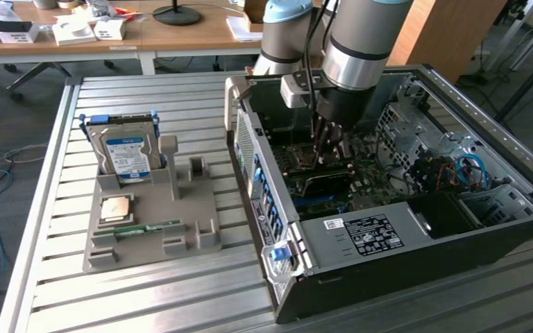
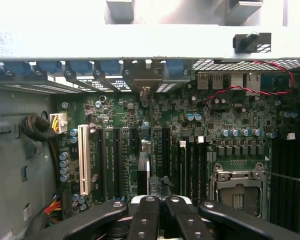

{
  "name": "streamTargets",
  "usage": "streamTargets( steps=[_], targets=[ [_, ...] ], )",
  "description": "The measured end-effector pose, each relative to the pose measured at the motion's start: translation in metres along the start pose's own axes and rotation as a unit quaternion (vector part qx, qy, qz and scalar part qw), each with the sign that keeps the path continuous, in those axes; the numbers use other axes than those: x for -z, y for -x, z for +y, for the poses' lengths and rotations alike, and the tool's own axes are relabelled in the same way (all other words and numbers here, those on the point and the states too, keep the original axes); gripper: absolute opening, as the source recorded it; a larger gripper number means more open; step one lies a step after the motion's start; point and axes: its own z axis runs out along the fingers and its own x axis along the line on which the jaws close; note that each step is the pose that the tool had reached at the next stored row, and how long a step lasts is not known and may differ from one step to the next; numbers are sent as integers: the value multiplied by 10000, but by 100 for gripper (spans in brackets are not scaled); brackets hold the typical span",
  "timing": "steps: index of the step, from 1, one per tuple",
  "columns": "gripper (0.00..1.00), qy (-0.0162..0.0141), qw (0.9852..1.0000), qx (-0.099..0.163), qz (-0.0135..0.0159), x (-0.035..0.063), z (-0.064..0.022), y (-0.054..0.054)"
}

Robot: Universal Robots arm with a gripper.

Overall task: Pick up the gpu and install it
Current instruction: 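Press down on the gpu until it lock into place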

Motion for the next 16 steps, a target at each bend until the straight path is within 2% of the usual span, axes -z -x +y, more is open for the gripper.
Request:
streamTargets(
  steps=[16],
  targets=[
    [11, -1, 10000, 0, -2, -39, 0, 0]
  ],
)
